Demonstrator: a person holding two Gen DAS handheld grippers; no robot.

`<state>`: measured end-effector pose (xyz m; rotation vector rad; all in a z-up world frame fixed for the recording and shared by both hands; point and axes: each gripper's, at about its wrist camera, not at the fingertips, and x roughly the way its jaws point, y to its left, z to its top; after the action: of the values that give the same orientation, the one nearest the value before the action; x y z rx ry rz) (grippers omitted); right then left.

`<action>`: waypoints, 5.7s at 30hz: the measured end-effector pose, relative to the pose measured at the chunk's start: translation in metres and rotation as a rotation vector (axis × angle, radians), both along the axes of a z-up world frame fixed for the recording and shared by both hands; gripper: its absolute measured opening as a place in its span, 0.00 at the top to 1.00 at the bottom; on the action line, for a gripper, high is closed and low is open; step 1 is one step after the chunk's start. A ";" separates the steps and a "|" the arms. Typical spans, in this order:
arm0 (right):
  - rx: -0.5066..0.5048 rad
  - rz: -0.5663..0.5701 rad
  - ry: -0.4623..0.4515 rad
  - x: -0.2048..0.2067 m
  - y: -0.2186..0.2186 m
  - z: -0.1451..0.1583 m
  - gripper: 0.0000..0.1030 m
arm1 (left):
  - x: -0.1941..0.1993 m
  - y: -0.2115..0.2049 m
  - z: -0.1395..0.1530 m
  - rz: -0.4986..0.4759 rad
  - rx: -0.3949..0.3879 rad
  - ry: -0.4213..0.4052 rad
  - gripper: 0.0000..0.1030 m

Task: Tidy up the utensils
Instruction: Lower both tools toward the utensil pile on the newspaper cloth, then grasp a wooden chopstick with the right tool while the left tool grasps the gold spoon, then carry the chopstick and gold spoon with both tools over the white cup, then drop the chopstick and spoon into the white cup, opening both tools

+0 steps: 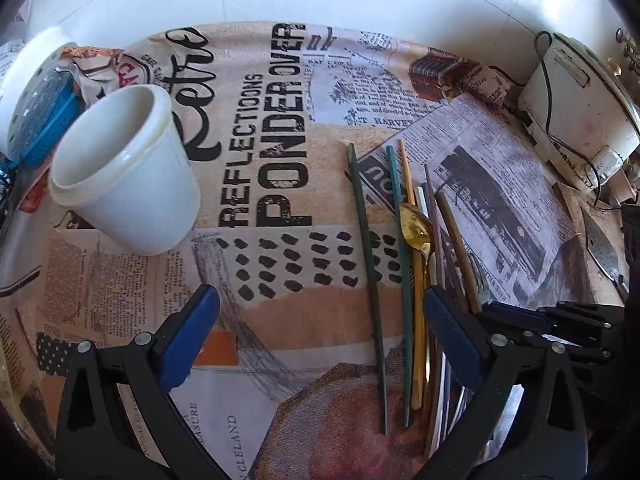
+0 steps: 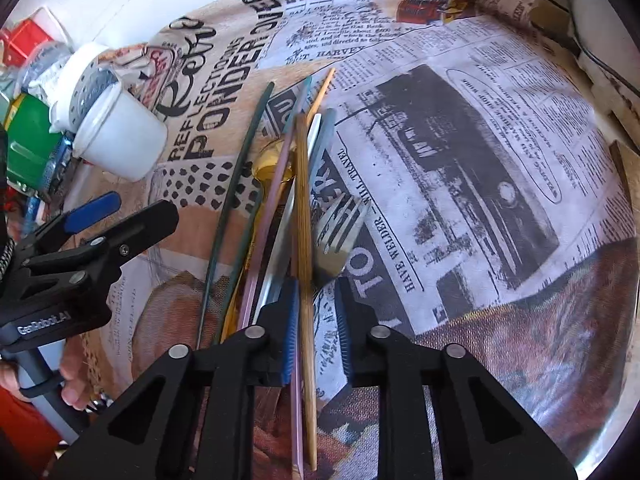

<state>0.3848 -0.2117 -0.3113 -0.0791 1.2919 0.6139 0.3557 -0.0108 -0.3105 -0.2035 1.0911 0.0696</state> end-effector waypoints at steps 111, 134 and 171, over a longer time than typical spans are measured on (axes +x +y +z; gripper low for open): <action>0.337 0.000 -0.465 0.022 0.166 0.164 0.93 | -0.007 0.175 0.180 0.061 -0.062 -0.417 0.99; 0.333 -0.074 -0.444 0.051 0.228 0.109 0.93 | 0.045 0.212 0.109 0.071 -0.118 -0.400 0.99; 0.181 0.142 -0.330 -0.002 0.184 0.123 0.88 | -0.015 0.165 0.114 0.078 -0.012 -0.235 0.63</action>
<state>0.3831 -0.0276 -0.1879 -0.1184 0.9130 0.8012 0.3409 0.1547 -0.1966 -0.2586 0.8497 0.1057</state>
